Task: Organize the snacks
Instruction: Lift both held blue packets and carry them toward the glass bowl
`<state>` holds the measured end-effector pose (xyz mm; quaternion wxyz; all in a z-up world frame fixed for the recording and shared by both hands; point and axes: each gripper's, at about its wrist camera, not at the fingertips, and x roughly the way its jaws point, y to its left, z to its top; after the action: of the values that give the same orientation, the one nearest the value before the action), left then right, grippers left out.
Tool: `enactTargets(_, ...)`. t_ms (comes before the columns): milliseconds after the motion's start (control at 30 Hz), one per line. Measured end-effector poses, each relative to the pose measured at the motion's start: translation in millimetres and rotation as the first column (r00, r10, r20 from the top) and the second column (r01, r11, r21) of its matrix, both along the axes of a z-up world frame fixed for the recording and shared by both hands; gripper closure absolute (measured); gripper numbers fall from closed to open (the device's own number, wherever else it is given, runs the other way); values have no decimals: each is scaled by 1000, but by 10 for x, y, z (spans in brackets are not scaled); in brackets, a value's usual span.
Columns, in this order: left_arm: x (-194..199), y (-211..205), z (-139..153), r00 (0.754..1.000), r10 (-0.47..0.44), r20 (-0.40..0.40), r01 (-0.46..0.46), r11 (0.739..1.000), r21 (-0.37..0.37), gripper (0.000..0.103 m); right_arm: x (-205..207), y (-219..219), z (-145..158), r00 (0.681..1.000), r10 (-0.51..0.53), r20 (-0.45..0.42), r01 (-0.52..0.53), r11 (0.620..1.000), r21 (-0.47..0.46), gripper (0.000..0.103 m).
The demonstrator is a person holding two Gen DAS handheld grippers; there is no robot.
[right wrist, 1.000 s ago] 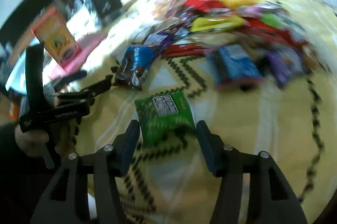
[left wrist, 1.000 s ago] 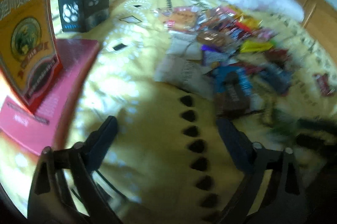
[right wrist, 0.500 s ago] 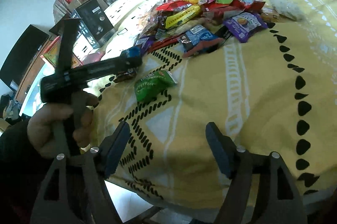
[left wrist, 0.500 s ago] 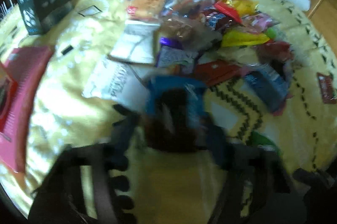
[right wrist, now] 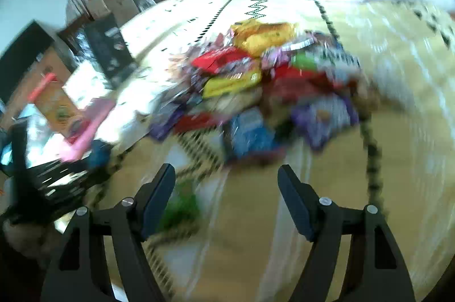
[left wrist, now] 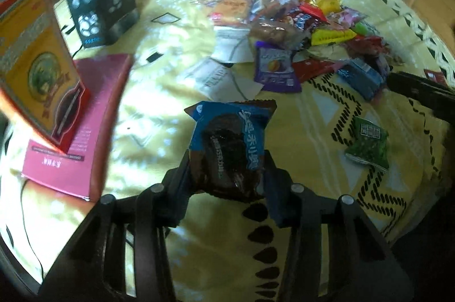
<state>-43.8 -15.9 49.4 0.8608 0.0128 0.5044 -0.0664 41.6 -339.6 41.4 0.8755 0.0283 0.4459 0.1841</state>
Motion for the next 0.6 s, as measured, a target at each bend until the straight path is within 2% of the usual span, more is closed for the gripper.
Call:
enactTargets(67,-14,-1,-9,1000,3,3,-3,1000,-5,58,229,131,-125,999,34,-31,-37,995,-95,18)
enactTargets(133,-21,-3,-29,1000,0,0,0,1000,-5,58,360,206,-273,995,65,-82,-75,990,-118,18)
enactTargets(167,-44,6,-39,1000,-1,-3,1,1000,-5,58,408,232,-362,990,76,-121,-91,988,-126,24)
enactTargets(200,-52,9,-55,1000,0,-5,0,1000,-2,58,440,243,-440,986,73,-147,-94,985,-148,39)
enactTargets(233,-71,19,-71,1000,3,-7,-3,1000,-5,58,432,222,-468,988,54,-146,-78,984,-163,44)
enactTargets(300,-119,42,-85,1000,4,-9,-4,1000,-9,58,372,132,-395,991,22,-132,-38,992,-121,51)
enactTargets(367,-153,79,-113,1000,11,-15,-11,1000,-11,58,221,66,-229,996,8,-89,-16,997,-80,54)
enactTargets(500,-167,101,-136,1000,4,-9,-4,1000,-19,57,-269,-67,47,998,-59,-25,59,998,-26,56)
enactTargets(600,-153,94,-173,1000,4,6,-4,1000,-18,52,-571,-174,-83,990,-127,-63,126,992,-12,56)
